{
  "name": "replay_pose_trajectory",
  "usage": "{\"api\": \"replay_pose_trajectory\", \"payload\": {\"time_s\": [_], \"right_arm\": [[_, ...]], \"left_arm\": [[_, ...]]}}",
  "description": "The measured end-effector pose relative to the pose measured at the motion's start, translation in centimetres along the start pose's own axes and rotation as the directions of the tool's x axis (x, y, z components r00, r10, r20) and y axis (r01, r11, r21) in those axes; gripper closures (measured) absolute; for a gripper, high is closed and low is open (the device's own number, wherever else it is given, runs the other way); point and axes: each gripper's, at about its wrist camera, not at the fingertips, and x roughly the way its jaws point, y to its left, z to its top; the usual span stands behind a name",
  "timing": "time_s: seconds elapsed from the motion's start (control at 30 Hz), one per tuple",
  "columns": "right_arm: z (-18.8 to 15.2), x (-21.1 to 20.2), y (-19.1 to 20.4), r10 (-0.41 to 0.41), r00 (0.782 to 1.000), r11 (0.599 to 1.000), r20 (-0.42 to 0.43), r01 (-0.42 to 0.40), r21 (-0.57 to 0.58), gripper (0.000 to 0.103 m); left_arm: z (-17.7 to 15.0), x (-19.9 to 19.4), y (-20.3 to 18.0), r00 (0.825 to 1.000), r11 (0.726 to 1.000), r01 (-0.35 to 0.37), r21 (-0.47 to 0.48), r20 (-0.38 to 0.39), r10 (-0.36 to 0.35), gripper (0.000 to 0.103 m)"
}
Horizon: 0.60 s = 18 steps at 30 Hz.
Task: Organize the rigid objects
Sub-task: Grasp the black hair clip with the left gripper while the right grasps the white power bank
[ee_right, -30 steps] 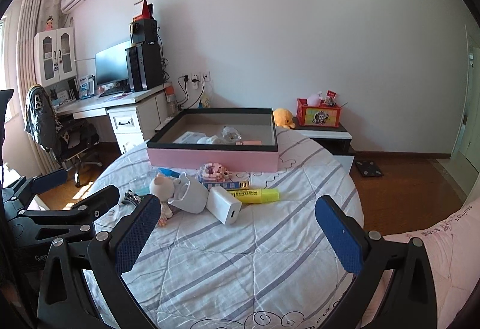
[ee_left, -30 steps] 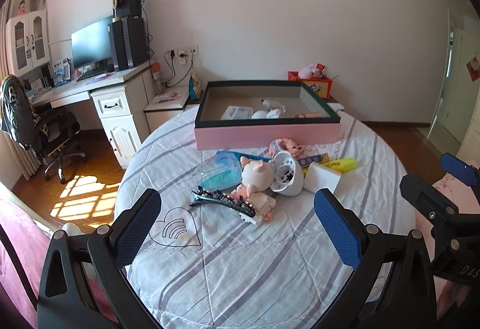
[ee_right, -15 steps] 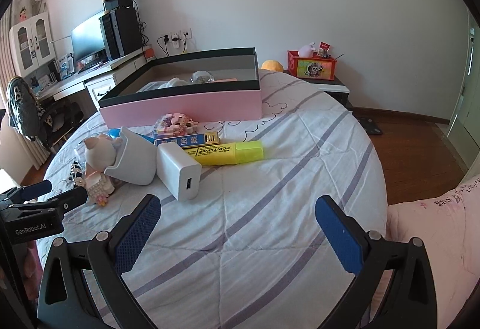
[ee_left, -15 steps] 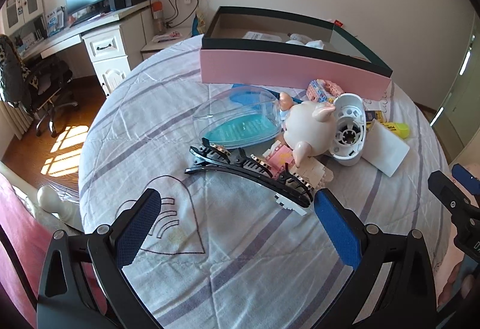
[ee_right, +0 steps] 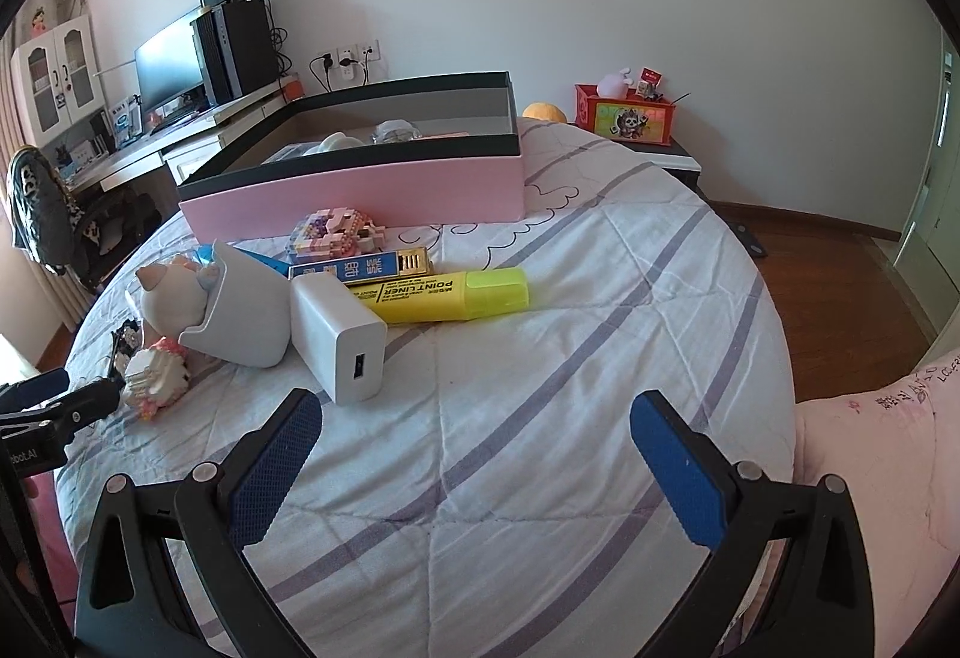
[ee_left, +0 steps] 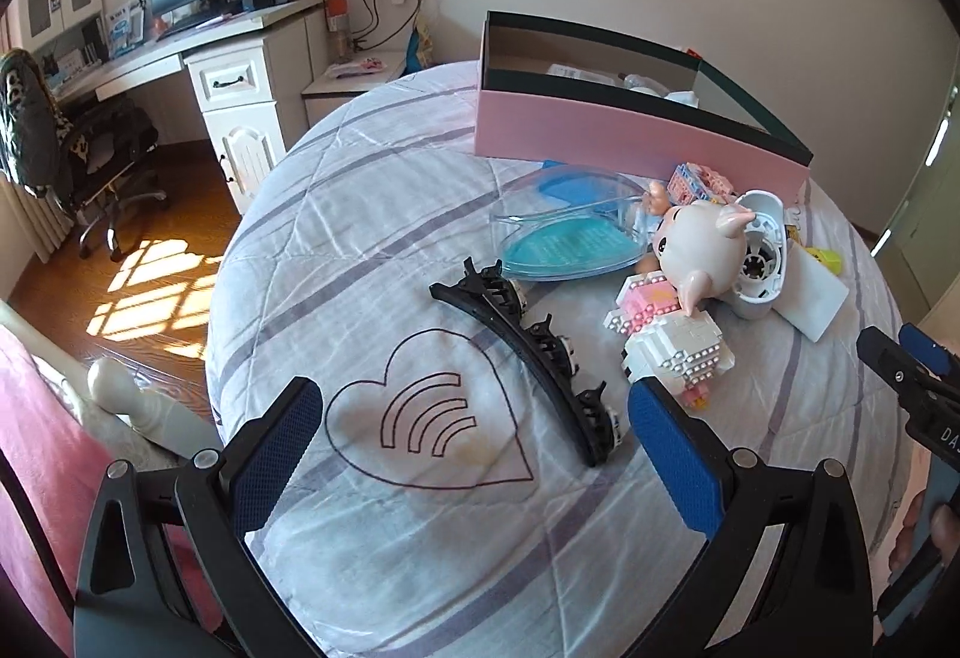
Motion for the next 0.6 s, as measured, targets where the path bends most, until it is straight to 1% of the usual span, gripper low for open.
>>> {"api": "replay_pose_trajectory", "payload": {"time_s": [0.07, 0.17, 0.23, 0.37, 0.4, 0.43, 0.5, 0.57, 0.6], "right_arm": [[-0.1, -0.1, 0.4, 0.001, 1.0, 1.0, 0.001, -0.001, -0.011, 0.0], [-0.1, 0.0, 0.8, 0.001, 1.0, 1.0, -0.004, -0.001, -0.015, 0.0], [-0.2, 0.0, 1.1, 0.005, 1.0, 1.0, -0.008, -0.005, -0.026, 0.0], [-0.3, 0.1, 1.5, 0.003, 1.0, 0.999, -0.021, -0.004, -0.035, 0.0], [-0.3, 0.1, 1.5, 0.002, 1.0, 0.999, -0.022, -0.003, -0.037, 0.0], [-0.3, 0.1, 1.6, 0.002, 1.0, 0.999, -0.022, -0.003, -0.038, 0.0], [-0.2, 0.1, 1.7, 0.006, 1.0, 0.999, -0.024, -0.008, -0.046, 0.0], [-0.2, 0.2, 1.8, 0.009, 1.0, 0.999, -0.028, -0.01, -0.05, 0.0], [-0.2, 0.3, 1.9, 0.02, 0.999, 0.998, -0.031, -0.021, -0.052, 0.0]], "left_arm": [[-0.2, 0.1, 0.8, 1.0, 1.0, 0.002, -0.028, -0.011, -0.002, 0.0], [-0.2, 0.7, 1.4, 0.999, 0.998, -0.03, -0.057, -0.025, 0.028, 0.0], [0.1, 1.0, 1.4, 1.0, 0.997, -0.008, -0.078, -0.022, 0.007, 0.0], [0.9, 1.8, -0.2, 1.0, 0.999, -0.017, -0.045, -0.015, 0.016, 0.0], [1.0, 2.1, -0.4, 0.999, 0.998, -0.04, -0.038, -0.016, 0.039, 0.0], [1.0, 2.2, -0.4, 0.999, 0.998, -0.048, -0.037, -0.014, 0.048, 0.0], [1.0, 2.2, -0.2, 0.999, 0.998, -0.043, -0.04, -0.012, 0.043, 0.0], [0.8, 1.8, 0.1, 0.999, 0.999, -0.034, -0.027, -0.004, 0.034, 0.005], [0.7, 1.6, 0.3, 1.0, 0.999, -0.026, -0.02, -0.003, 0.026, 0.006]]}}
